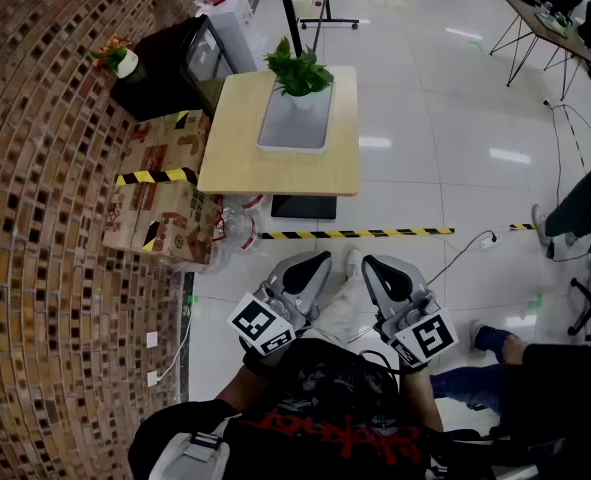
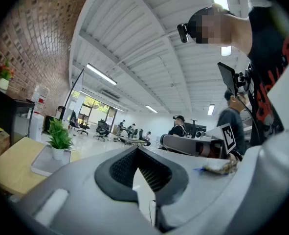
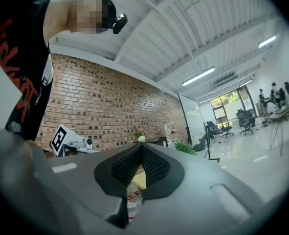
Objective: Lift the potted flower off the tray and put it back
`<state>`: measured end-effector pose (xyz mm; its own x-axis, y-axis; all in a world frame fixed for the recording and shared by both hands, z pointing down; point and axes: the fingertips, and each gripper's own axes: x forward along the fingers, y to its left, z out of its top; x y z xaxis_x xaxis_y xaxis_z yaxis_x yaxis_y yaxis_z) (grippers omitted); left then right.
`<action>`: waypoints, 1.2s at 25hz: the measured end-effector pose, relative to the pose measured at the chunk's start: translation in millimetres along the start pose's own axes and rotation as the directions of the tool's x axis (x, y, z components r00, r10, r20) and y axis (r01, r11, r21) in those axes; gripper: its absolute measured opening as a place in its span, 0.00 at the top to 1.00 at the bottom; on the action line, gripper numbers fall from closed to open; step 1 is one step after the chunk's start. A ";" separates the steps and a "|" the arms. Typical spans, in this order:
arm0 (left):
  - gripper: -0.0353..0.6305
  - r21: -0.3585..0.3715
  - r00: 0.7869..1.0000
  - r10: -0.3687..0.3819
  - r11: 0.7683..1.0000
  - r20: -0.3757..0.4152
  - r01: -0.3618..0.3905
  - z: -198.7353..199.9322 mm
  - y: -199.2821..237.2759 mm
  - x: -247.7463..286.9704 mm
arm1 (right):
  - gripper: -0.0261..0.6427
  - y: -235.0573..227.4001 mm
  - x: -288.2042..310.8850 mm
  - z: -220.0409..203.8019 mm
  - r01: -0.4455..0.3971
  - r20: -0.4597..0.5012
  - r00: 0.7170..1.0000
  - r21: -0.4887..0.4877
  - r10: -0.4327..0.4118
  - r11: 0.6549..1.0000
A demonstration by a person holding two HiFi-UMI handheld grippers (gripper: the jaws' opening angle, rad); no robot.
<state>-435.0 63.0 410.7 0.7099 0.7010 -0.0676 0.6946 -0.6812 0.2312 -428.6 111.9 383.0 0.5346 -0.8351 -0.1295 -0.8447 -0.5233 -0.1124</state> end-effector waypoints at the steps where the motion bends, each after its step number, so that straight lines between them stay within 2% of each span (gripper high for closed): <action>1: 0.96 -0.001 0.999 0.023 1.000 0.025 -0.023 2.7 22.3 14.0 | 0.96 -21.6 15.6 -8.0 -0.005 -0.025 1.000 -0.004 0.005 1.000; 5: 0.96 -0.033 0.987 0.120 0.993 0.108 -0.117 22.3 119.9 71.6 | 0.96 -119.2 92.9 -38.4 0.010 -0.167 0.986 0.019 -0.007 1.000; 8: 0.96 -0.071 0.973 0.191 0.980 0.127 -0.184 49.4 187.0 104.3 | 0.95 -190.6 153.0 -52.5 0.012 -0.242 0.970 0.009 -0.010 1.000; 11: 0.96 -0.036 0.954 0.263 0.965 0.145 -0.260 76.0 233.6 119.0 | 0.95 -236.4 198.2 -75.9 -0.034 -0.284 0.958 0.011 0.036 0.999; 14: 0.96 -0.003 0.927 0.338 0.940 0.164 -0.342 97.6 258.7 127.0 | 0.95 -268.5 238.7 -109.7 -0.085 -0.300 0.951 -0.008 0.079 0.996; 15: 0.96 0.009 0.916 0.364 0.929 0.166 -0.371 102.9 264.3 129.8 | 0.91 -276.6 252.7 -125.1 -0.107 -0.308 0.947 -0.020 0.096 0.994; 16: 0.96 0.023 0.908 0.386 0.918 0.164 -0.395 106.4 270.9 133.8 | 0.78 -284.1 267.7 -143.4 -0.130 -0.326 0.938 -0.020 0.116 0.991; 19: 0.96 0.021 0.883 0.449 0.890 0.134 -0.456 101.5 301.7 149.4 | 0.54 -311.5 315.3 -206.5 -0.161 -0.410 0.897 0.038 0.162 0.986; 20: 0.96 -0.002 0.867 0.485 0.873 0.118 -0.488 95.8 313.2 153.8 | 0.46 -321.4 329.9 -229.8 -0.163 -0.444 0.880 0.053 0.170 0.985; 22: 0.96 -0.058 0.817 0.570 0.821 0.085 -0.567 81.4 336.4 161.3 | 0.23 -341.4 357.2 -281.4 -0.170 -0.518 0.834 0.089 0.191 0.981; 25: 0.96 -0.101 0.738 0.674 0.737 0.040 -0.668 63.3 377.2 182.8 | 0.08 -383.3 403.0 -351.7 -0.162 -0.590 0.776 0.158 0.225 0.974; 27: 0.96 -0.141 0.679 0.733 0.676 0.038 -0.723 59.6 395.7 206.7 | 0.08 -413.3 436.8 -376.1 -0.207 -0.601 0.756 0.157 0.260 0.966; 30: 0.96 -0.155 0.613 0.790 0.605 -0.007 -0.781 53.5 401.6 237.0 | 0.08 -423.3 485.2 -388.1 -0.355 -0.586 0.731 0.109 0.348 0.929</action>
<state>18.4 -55.7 435.6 0.9832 -0.1065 0.1480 -0.1521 -0.9268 0.3433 178.3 -137.6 750.1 0.0816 -0.8925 0.4436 -0.9713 -0.1711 -0.1655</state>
